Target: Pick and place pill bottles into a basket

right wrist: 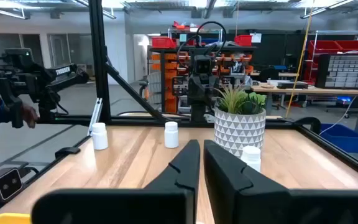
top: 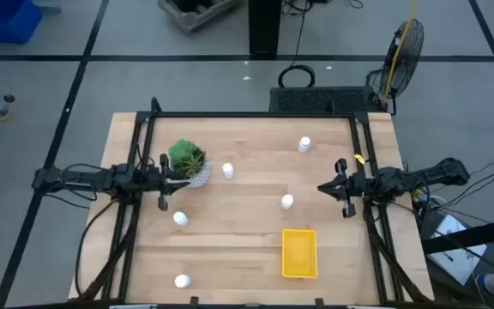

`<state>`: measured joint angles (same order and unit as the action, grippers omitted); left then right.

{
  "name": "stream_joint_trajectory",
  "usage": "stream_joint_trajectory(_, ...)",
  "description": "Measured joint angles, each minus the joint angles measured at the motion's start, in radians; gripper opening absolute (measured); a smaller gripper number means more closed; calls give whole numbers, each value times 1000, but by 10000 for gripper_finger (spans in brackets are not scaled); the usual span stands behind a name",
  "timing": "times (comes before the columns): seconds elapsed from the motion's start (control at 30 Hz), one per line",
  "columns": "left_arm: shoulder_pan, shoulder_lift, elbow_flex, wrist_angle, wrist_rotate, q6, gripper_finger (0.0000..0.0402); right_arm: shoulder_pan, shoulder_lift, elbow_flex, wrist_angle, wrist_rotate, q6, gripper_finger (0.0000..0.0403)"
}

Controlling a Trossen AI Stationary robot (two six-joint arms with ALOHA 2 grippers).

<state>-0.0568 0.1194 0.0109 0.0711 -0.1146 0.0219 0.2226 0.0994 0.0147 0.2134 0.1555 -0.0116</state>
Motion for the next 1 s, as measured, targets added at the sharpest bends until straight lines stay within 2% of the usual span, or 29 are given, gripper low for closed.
stream_joint_trajectory(0.77,0,0,0,21,0,-1,77,0,0,0,-3,6,0,16)
stream_joint_trajectory(0.9,0,0,1,42,10,-1,77,0,0,3,130,148,41,16)
stream_joint_trajectory(1.0,0,0,1,33,10,-5,76,-1,0,40,195,220,-38,16)
